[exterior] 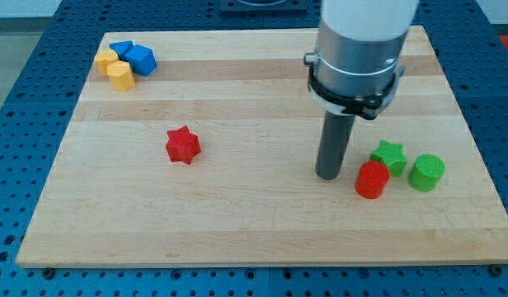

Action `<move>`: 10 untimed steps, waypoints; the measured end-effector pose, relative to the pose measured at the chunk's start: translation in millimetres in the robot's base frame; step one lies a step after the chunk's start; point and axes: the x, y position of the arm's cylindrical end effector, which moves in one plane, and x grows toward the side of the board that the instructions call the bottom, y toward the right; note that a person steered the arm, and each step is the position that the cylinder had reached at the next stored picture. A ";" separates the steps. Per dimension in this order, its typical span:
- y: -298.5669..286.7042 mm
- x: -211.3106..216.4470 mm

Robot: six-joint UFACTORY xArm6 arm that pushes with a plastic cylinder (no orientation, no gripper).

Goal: Point your arm to the red star

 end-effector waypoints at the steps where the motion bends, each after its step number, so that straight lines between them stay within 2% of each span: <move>1: -5.7 -0.1; 5: -5.7 -1.4; 9: -74.6 -0.6; 10: -88.8 25.2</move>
